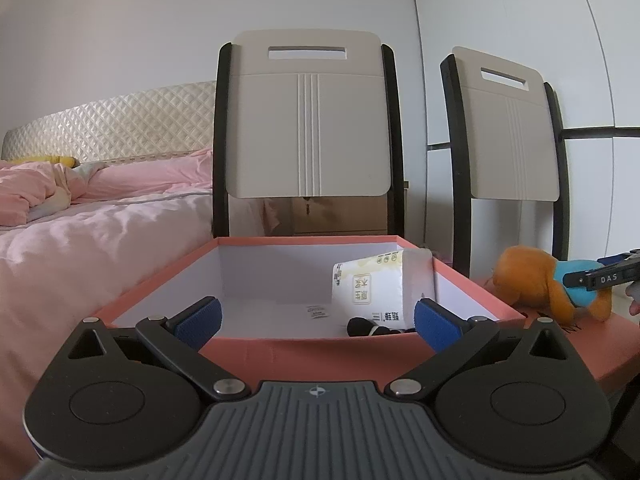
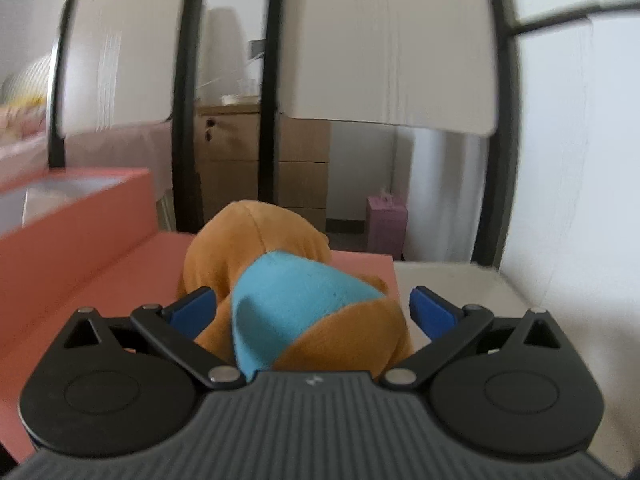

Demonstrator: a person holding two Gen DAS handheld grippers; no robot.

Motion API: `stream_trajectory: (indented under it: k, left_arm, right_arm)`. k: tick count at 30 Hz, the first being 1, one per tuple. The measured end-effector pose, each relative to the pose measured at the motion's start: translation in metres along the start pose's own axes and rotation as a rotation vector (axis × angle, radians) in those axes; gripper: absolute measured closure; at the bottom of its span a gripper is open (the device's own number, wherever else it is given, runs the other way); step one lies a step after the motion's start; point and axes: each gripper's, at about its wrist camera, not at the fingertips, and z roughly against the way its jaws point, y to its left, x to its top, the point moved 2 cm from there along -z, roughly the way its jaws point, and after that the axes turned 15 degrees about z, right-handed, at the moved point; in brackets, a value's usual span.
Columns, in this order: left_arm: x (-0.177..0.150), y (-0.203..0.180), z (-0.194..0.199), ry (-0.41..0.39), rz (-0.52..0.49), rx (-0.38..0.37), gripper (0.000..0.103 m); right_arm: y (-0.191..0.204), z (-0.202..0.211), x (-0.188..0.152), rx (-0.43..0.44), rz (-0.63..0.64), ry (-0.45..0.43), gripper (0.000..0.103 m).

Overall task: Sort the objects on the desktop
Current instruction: 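Lower the right gripper onto the orange-and-blue plush dog and close on it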

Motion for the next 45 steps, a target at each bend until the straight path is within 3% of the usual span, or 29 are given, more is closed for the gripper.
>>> stream_trajectory:
  k: [10,13,20,23,26,32,45]
  left_arm:
    - [0.002,-0.003,0.004,-0.028,0.011,-0.028,0.000]
    - [0.002,-0.003,0.004,-0.026,0.011,-0.026,0.000]
    - [0.000,-0.004,0.003,-0.024,0.004,-0.025,0.000]
    - [0.000,-0.004,0.003,-0.025,0.004,-0.025,0.000]
    - [0.000,-0.004,0.004,-0.026,0.003,-0.025,0.000]
    - [0.001,-0.004,0.004,-0.026,0.005,-0.021,0.000]
    - [0.002,-0.005,0.006,-0.032,0.008,-0.017,0.000]
  right_arm:
    - [-0.004,0.014,0.002,0.190,-0.110,0.010,0.000]
    - [0.003,0.017,0.002,0.159,-0.100,0.023,0.000]
    - [0.025,0.006,0.007,0.092,0.058,0.072,0.000]
    - [0.027,0.001,0.007,0.077,0.053,0.097,0.001]
    - [0.023,0.003,0.011,0.032,0.025,0.117,0.024]
    - [0.021,0.010,0.014,0.010,-0.054,0.141,0.032]
    - [0.029,0.050,0.055,-0.036,-0.222,-0.073,0.034]
